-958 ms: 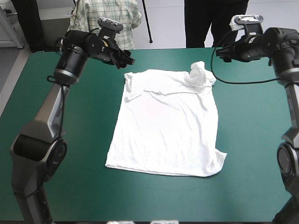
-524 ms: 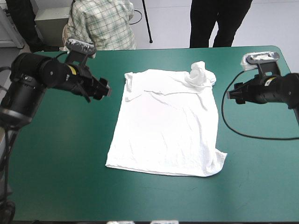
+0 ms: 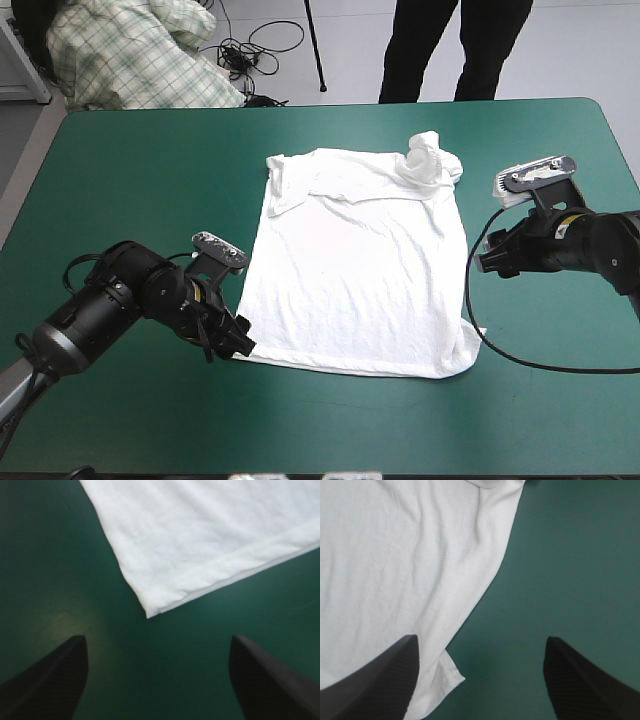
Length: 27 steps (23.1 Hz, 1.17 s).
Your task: Fold the cloth
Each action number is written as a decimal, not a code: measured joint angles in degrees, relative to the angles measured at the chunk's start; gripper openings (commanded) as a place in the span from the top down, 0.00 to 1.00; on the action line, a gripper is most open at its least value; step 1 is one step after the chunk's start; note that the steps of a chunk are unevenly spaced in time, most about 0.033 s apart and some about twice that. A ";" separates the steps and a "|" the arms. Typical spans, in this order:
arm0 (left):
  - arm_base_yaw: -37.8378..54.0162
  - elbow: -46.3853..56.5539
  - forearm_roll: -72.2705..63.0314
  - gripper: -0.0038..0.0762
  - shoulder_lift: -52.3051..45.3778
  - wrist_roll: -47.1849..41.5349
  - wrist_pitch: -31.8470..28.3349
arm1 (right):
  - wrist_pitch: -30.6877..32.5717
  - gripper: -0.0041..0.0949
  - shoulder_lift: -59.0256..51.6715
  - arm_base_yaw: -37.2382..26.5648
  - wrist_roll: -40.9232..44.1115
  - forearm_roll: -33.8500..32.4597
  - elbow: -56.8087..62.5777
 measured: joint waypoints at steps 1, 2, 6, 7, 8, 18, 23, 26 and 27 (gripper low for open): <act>0.00 1.98 0.06 0.25 0.60 -0.80 -1.52 | 0.05 0.30 0.00 0.13 0.00 -0.20 0.06; 0.00 4.20 0.06 0.25 2.33 -2.29 -3.41 | 0.10 0.30 0.00 0.28 0.00 -0.76 0.46; 0.00 5.63 0.21 0.25 10.48 -3.42 -7.61 | -0.49 0.30 -0.04 0.28 0.00 -4.59 5.57; 0.00 5.63 0.21 0.25 11.60 -3.47 -8.21 | -0.70 0.30 -0.04 0.28 0.00 -4.80 6.43; 0.00 5.63 0.21 0.25 13.94 -3.47 -8.89 | -1.09 0.30 -0.04 0.28 0.00 -4.91 7.88; 0.00 4.97 -3.20 0.94 17.91 -1.30 -9.82 | -5.14 0.30 2.27 4.04 -2.33 -2.88 16.60; 0.00 4.92 -4.54 0.96 17.95 -0.80 -10.08 | -5.26 0.30 8.00 4.32 -2.36 -2.26 17.29; 0.00 4.92 -4.66 0.96 17.95 -0.80 -10.08 | -5.18 0.30 10.65 4.32 -2.36 -2.14 17.29; 0.00 4.91 -4.66 0.96 17.95 -0.80 -10.02 | -5.13 0.30 11.12 4.32 -2.36 -1.99 17.29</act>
